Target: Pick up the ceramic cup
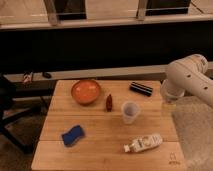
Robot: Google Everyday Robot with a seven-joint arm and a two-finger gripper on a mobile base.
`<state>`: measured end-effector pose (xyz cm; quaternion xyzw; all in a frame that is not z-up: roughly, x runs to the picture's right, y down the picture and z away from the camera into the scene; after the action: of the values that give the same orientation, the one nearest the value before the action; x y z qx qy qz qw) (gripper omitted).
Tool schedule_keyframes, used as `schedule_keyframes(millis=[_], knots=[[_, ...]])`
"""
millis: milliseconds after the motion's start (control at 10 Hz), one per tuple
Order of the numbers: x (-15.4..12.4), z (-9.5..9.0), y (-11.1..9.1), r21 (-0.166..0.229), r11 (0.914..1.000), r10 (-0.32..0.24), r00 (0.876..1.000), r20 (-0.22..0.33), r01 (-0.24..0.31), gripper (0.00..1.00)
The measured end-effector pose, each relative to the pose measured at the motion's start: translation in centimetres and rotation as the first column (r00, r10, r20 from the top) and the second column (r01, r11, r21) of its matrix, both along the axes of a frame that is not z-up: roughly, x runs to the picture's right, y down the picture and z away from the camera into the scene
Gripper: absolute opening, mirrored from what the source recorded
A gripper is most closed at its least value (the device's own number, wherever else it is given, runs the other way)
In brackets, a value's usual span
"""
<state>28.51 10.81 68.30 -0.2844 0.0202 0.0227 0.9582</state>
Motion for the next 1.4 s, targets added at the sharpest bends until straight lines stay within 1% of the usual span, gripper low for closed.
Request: schedule_keyframes(millis=[1200, 1400], knots=[[0.00, -0.01, -0.02, 0.000, 1.0000, 0.000, 1.000, 0.000, 0.000, 0.80], [-0.82, 0.45, 0.13, 0.009, 0.9999, -0.015, 1.000, 0.013, 0.015, 0.80]])
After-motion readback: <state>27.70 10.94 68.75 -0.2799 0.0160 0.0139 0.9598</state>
